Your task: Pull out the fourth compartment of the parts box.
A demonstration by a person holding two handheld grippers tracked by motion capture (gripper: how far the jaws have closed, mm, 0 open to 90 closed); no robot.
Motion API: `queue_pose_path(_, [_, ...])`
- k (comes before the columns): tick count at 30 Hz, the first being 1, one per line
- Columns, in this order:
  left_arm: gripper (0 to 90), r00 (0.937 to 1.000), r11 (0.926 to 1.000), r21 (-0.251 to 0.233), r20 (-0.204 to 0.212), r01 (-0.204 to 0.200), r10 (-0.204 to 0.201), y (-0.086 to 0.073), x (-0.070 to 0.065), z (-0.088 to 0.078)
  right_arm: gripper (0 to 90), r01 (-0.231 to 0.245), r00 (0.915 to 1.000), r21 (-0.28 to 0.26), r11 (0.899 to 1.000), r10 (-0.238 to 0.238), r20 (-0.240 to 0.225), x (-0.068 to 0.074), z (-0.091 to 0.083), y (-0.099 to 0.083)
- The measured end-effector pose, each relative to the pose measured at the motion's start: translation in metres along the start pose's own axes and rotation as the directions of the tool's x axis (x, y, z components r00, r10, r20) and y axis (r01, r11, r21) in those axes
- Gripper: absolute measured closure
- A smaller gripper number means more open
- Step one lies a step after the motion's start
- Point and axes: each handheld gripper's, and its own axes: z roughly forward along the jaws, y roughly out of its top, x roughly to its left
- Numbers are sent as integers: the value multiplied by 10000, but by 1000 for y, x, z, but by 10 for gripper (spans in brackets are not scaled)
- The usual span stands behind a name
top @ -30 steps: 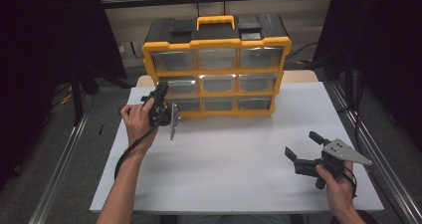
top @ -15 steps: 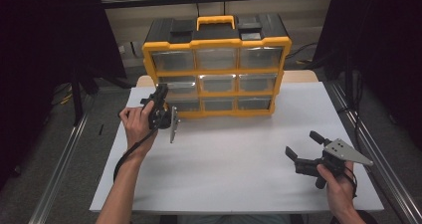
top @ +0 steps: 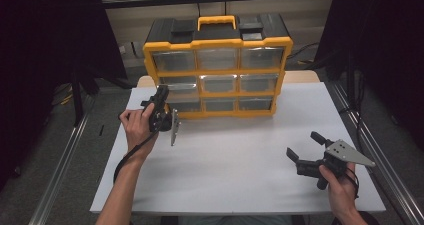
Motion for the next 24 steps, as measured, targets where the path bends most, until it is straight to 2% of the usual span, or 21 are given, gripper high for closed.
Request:
queue_pose_path(2, [799, 10000, 10000, -1, -17, -5, 5, 0, 0, -1, 1, 4, 10000, 6, 10000, -4, -17, 0, 0, 0])
queue_pose_path(3, [799, 9999, 9999, 16, 5, -130, 130, 1, 1, -1, 0, 8, 10000, 16, 10000, -8, -19, 0, 0, 0])
queue_pose_path(5, [799, 10000, 10000, 69, -39, -4, 4, 1, -1, -3, 0, 55, 10000, 31, 10000, -55, -7, 0, 0, 0])
queue_pose_path(6, [800, 9996, 9996, -149, -181, -234, 232, 2, 0, -3, 1, 45, 10000, 13, 10000, -45, 18, 0, 0, 0])
queue_pose_path(8, [801, 9994, 9994, -11, -96, -343, 343, 2, 1, -7, 0, 66, 10000, 30, 10000, -66, 30, 0, 0, 0])
queue_pose_path(9, [802, 9999, 9999, 41, -25, -167, 168, 2, 0, -7, 0, 82, 10000, 31, 10000, -83, 17, 0, 0, 0])
queue_pose_path(10, [801, 9998, 9998, 75, -45, -194, 194, 2, 0, -8, 0, 36, 10000, 1, 10000, -36, 36, 0, 1, 0])
queue_pose_path(11, [802, 9994, 9994, -282, -265, -220, 213, 1, 0, -6, 0, 113, 9999, 19, 9999, -113, 15, 0, 1, 0])
queue_pose_path(12, [802, 9996, 9996, -88, -126, -254, 253, 2, 0, -8, 0, 117, 9999, 58, 9999, -117, -8, 0, 1, 0])
queue_pose_path(14, [802, 9995, 9996, 67, -134, -277, 278, 3, 0, -10, 0, 105, 9999, 29, 9999, -105, 30, 1, 1, 0])
queue_pose_path(15, [803, 9992, 9993, -263, -303, -265, 257, 2, -1, -9, 1, 87, 10000, 51, 9999, -87, 16, 1, 0, 0])
queue_pose_path(16, [802, 9997, 9998, 9, -142, -203, 203, 3, -1, -11, 0, 125, 9999, 45, 9999, -125, 37, 0, 0, 0])
queue_pose_path(24, [811, 9995, 9997, -69, -207, -245, 243, 0, 0, -16, 0, 132, 9999, 17, 9999, -132, 22, 1, 0, 0])
